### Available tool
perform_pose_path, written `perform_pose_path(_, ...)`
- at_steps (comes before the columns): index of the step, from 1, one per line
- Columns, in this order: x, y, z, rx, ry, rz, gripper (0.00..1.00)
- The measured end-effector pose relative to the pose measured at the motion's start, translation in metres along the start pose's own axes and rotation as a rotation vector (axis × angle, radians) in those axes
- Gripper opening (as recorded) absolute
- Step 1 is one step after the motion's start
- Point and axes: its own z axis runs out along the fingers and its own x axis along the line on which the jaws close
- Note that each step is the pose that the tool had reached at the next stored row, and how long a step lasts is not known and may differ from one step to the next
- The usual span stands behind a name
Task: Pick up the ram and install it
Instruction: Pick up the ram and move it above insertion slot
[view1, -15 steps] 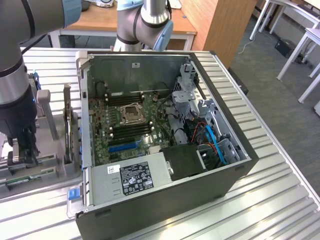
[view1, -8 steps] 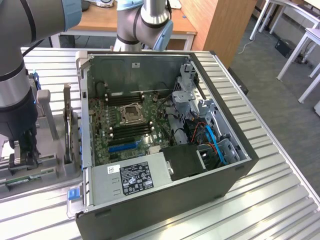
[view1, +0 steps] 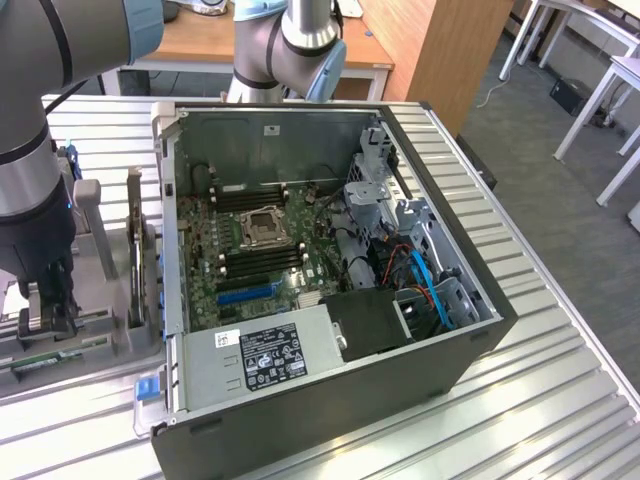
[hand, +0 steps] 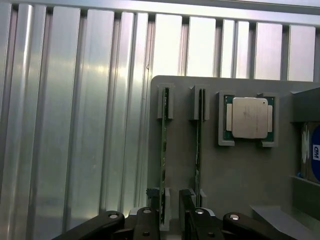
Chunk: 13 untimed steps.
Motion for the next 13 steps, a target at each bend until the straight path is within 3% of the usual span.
perform_pose_path(13, 0.0053, 0.0002, -0.0001, -0.0001, 0.0000, 0.000, 0.30)
